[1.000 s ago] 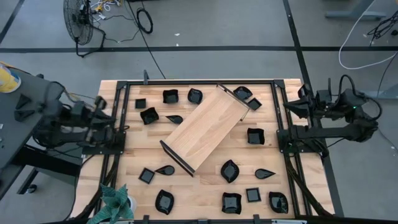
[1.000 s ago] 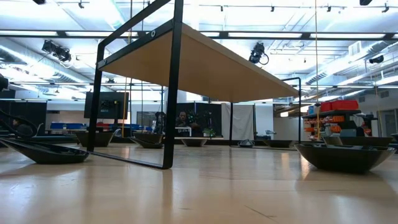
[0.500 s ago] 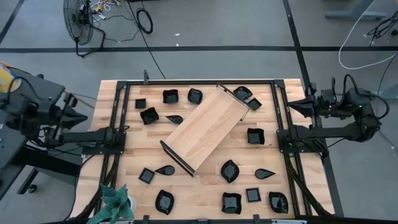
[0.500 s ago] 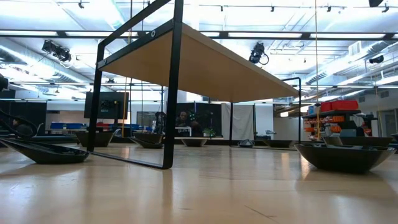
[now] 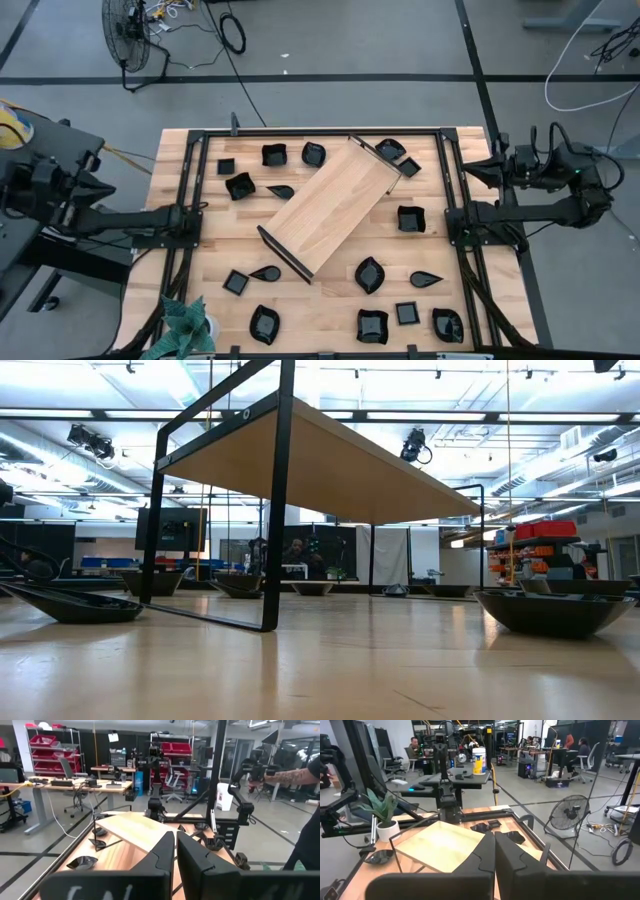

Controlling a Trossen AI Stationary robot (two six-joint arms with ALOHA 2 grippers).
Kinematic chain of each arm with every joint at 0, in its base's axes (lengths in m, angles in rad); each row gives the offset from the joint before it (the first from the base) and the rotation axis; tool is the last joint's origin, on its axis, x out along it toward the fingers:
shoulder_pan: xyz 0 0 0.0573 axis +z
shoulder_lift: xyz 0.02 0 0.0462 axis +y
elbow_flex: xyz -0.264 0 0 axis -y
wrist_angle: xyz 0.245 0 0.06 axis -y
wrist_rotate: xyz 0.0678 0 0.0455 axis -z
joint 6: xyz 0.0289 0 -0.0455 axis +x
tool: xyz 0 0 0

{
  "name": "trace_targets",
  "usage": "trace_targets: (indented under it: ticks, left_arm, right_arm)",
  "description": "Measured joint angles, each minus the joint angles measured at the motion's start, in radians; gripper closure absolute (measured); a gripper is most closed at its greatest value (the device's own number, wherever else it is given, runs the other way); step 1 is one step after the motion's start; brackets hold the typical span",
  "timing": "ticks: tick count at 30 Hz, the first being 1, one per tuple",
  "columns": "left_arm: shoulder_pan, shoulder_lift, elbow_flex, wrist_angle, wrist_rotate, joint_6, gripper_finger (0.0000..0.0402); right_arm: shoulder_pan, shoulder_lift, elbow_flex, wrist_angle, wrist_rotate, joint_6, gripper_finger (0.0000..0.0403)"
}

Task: Pick & Place Mini shaped plates
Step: Put the black wave square shaped bowl on the shelf

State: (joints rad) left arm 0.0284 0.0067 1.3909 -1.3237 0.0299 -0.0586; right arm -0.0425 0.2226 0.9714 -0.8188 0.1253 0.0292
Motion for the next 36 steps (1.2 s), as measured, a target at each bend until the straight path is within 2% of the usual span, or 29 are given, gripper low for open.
trace_targets:
  ticks: [11,21,28,36]
  left_arm:
    - [0.0,0.0,0.012,0.031,0.0,-0.001,0.0376]
    - [0.0,0.0,0.012,0.03,0.001,-0.002,0.0376]
    - [0.0,0.0,0.012,0.031,0.001,-0.002,0.0376]
    - [0.0,0.0,0.012,0.031,0.001,-0.002,0.0376]
  right_arm:
    - [0.0,0.041,0.019,0.018,0.0,0.015,0.0401]
    - [0.0,0.193,0.211,-0.03,0.0,-0.004,0.0401]
    - [0.0,0.3,0.335,-0.151,-0.001,-0.057,0.0401]
    - [0.0,0.375,0.396,-0.255,-0.001,-0.085,0.0401]
